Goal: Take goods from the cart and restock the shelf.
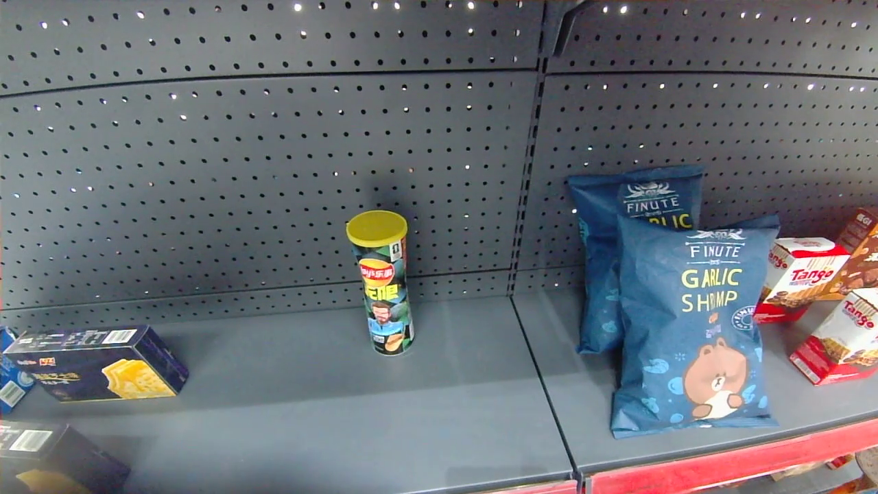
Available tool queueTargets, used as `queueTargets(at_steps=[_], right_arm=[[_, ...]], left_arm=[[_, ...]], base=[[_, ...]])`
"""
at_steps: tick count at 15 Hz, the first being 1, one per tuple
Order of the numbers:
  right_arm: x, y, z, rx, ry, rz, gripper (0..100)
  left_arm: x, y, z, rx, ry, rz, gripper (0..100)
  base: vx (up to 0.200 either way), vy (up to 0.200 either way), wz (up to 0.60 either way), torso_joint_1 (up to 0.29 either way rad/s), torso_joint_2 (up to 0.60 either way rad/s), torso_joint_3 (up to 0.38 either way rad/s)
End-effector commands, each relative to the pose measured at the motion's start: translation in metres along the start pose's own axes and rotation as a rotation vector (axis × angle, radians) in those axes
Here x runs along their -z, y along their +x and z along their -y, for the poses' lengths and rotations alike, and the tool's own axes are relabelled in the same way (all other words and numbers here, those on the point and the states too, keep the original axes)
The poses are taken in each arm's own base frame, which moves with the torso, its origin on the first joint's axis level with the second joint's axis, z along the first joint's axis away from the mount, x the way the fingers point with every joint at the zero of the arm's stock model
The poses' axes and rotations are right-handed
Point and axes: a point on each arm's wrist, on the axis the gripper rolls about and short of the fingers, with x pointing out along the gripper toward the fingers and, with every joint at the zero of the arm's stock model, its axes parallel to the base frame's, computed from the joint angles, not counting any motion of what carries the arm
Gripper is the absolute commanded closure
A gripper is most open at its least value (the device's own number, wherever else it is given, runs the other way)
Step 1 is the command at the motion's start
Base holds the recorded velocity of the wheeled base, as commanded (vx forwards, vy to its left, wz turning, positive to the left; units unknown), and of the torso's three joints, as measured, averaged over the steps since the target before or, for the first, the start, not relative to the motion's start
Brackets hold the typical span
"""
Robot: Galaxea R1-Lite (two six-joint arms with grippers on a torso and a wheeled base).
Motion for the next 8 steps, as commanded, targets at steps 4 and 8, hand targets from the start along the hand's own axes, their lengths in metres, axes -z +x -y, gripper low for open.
queueTargets(at_steps=[4, 8], right_arm=[[-0.007, -0.003, 0.001, 0.001, -0.001, -0.002, 100], [-0.007, -0.003, 0.001, 0.0, -0.001, -0.004, 100]], left_arm=[[-0.116, 0.024, 0.003, 0.328, 0.039, -0.114, 0], [-0.122, 0.074, 0.007, 0.511, 0.134, -0.198, 0]], base=[[0.0, 0.0, 0.0, 0.0, 0.0, 0.0], [0.0, 0.0, 0.0, 0.0, 0.0, 0.0]])
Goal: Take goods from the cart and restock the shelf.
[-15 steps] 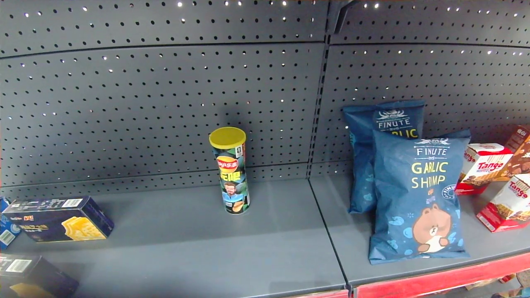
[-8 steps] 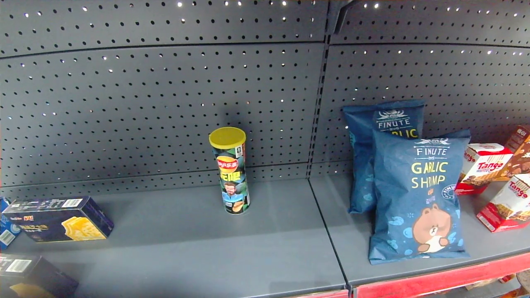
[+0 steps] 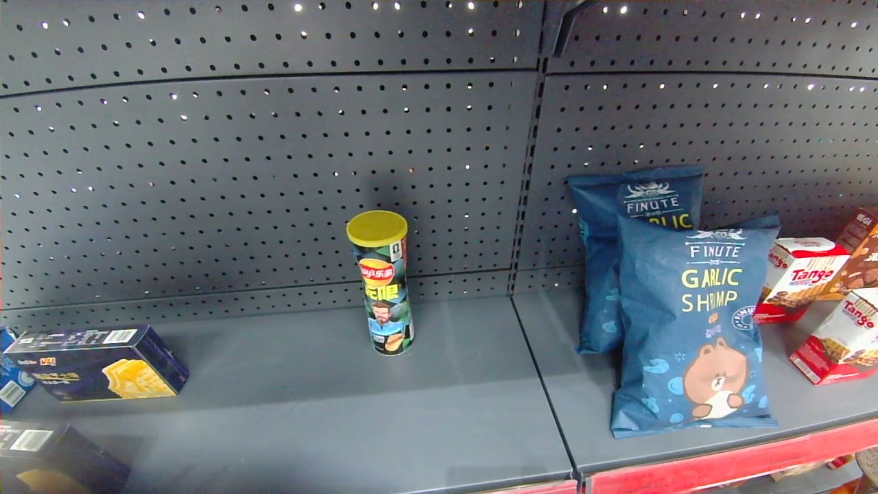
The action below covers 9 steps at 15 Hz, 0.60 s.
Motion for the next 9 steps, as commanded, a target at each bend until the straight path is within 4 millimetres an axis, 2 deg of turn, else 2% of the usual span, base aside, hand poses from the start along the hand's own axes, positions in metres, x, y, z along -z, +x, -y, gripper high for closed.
queueTargets(at_steps=[1, 2, 5, 9], right_arm=[[-0.003, 0.001, 0.001, -0.005, 0.0, 0.001, 100], [-0.003, 0.0, 0.001, -0.005, 0.0, 0.003, 100], [-0.003, 0.0, 0.001, -0.005, 0.0, 0.001, 100], [-0.002, 0.0, 0.0, -0.007, 0.0, 0.002, 100]], left_arm=[[-0.018, 0.064, -0.018, 0.273, -0.013, -0.082, 0], [-0.019, 0.072, -0.019, 0.306, -0.015, -0.079, 0], [-0.019, 0.118, -0.029, 0.399, -0.051, -0.118, 0], [-0.022, 0.184, -0.048, 0.469, -0.14, -0.023, 0]], base=[[0.0, 0.0, 0.0, 0.0, 0.0, 0.0], [0.0, 0.0, 0.0, 0.0, 0.0, 0.0], [0.0, 0.0, 0.0, 0.0, 0.0, 0.0], [0.0, 0.0, 0.0, 0.0, 0.0, 0.0]])
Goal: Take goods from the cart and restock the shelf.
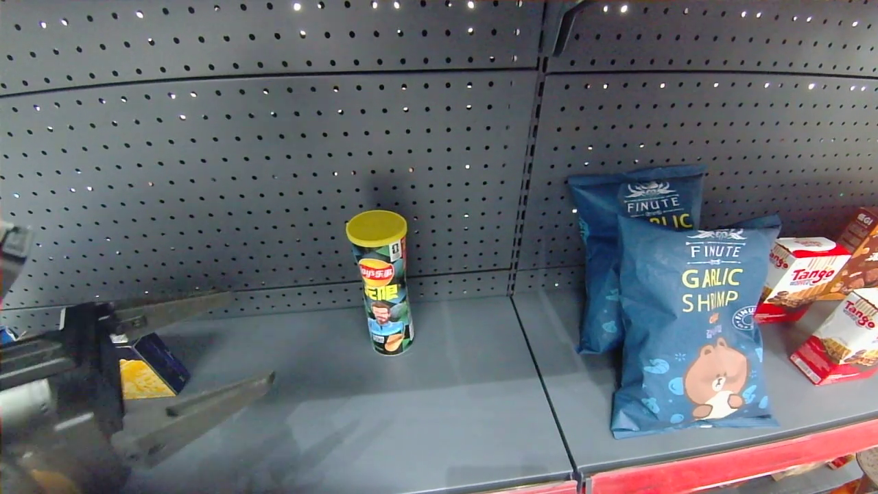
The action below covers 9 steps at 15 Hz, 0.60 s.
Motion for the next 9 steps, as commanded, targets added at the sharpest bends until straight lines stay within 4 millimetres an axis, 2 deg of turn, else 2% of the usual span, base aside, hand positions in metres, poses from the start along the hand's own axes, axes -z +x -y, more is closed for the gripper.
queueTargets(at_steps=[1, 4, 9], right_arm=[[0.0, 0.0, 0.0, -0.002, 0.0, 0.0, 100], [-0.001, 0.0, 0.0, -0.002, 0.0, 0.003, 100], [-0.003, 0.0, 0.0, 0.0, 0.007, 0.0, 100]], left_arm=[[0.016, 0.05, -0.041, 0.05, -0.08, -0.02, 0], [0.032, 0.075, -0.058, 0.094, -0.082, -0.036, 0], [0.052, 0.092, -0.084, 0.184, -0.066, 0.004, 0]], base=[[0.0, 0.0, 0.0, 0.0, 0.0, 0.0], [0.0, 0.0, 0.0, 0.0, 0.0, 0.0], [0.0, 0.0, 0.0, 0.0, 0.0, 0.0]])
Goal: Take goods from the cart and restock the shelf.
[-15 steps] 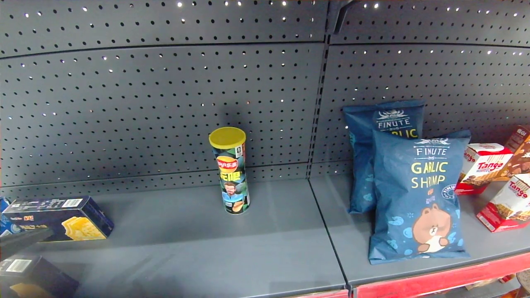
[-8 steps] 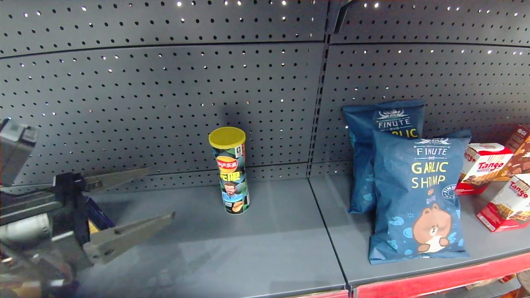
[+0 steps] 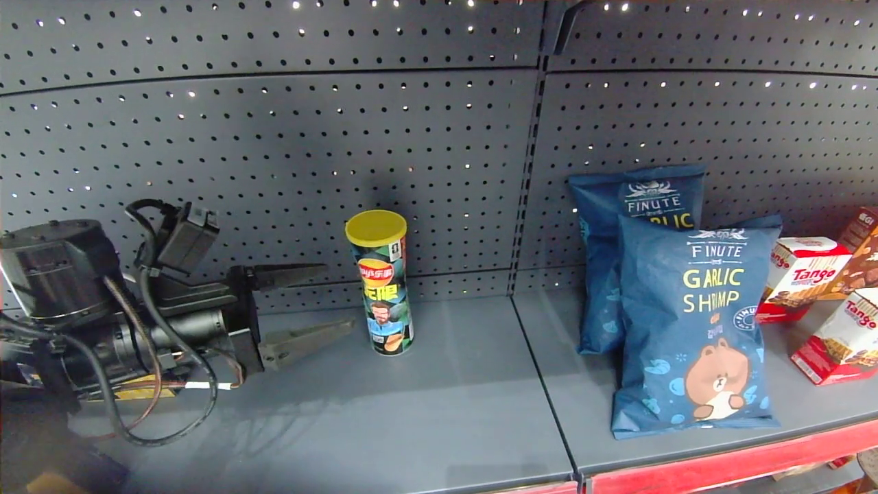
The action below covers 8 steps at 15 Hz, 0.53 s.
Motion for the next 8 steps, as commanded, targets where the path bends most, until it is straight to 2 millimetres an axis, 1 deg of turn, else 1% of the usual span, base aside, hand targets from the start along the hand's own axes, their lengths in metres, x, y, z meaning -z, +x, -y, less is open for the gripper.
queueTargets(at_steps=[1, 3, 5, 8], right_arm=[[-0.001, 0.002, 0.0, -0.005, 0.003, -0.012, 100], [-0.001, 0.004, 0.001, -0.006, 0.004, -0.023, 100], [0.0, 0.004, 0.0, -0.007, 0.004, -0.027, 100], [0.0, 0.004, 0.0, -0.008, 0.005, -0.032, 100]], left_arm=[[0.025, 0.008, -0.024, -0.011, -0.055, -0.035, 0], [0.033, 0.009, -0.033, -0.014, -0.063, -0.038, 0], [0.04, 0.008, -0.048, 0.048, -0.053, -0.016, 0], [0.043, 0.015, -0.066, 0.044, -0.04, -0.004, 0]], base=[[0.0, 0.0, 0.0, 0.0, 0.0, 0.0], [0.0, 0.0, 0.0, 0.0, 0.0, 0.0], [0.0, 0.0, 0.0, 0.0, 0.0, 0.0], [0.0, 0.0, 0.0, 0.0, 0.0, 0.0]])
